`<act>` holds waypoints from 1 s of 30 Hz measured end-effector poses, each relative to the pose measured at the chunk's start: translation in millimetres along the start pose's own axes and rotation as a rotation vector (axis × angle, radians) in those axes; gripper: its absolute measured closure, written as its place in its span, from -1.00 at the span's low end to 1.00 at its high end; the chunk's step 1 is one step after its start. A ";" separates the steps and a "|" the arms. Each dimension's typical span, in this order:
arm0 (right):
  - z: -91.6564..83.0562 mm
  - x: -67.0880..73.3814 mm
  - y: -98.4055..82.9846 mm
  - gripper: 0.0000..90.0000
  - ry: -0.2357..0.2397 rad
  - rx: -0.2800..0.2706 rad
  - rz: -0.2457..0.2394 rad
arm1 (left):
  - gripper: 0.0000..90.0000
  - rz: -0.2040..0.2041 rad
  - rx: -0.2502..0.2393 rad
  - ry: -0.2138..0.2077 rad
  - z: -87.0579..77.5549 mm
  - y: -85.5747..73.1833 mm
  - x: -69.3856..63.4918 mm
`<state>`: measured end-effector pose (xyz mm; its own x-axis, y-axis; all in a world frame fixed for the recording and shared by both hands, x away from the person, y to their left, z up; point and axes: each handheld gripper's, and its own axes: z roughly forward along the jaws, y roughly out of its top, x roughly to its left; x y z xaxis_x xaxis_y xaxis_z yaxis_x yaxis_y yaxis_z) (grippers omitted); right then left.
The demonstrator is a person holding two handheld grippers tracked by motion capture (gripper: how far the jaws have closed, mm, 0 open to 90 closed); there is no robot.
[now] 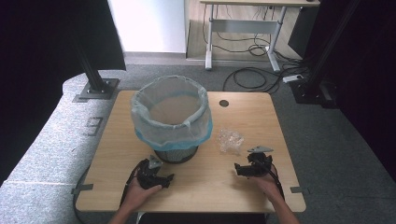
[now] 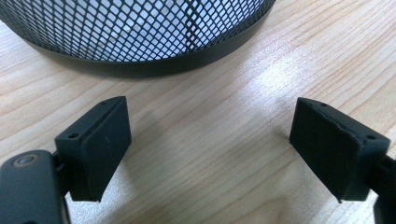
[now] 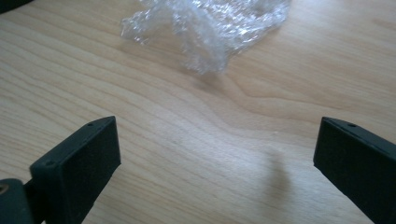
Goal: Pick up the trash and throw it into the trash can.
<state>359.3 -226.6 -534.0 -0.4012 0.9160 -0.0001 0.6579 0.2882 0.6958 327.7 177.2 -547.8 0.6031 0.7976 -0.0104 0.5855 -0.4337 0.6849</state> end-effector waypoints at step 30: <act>-10.6 -5.4 2.2 -0.78 -0.047 -0.092 0.019 | -0.71 0.004 0.002 -0.002 1.6 2.0 -1.1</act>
<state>356.2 -233.9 -524.8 -0.3576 0.9337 -0.0188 0.6028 0.2462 0.7590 329.1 174.8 -547.5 0.6063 0.7952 -0.0088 0.5841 -0.4377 0.6836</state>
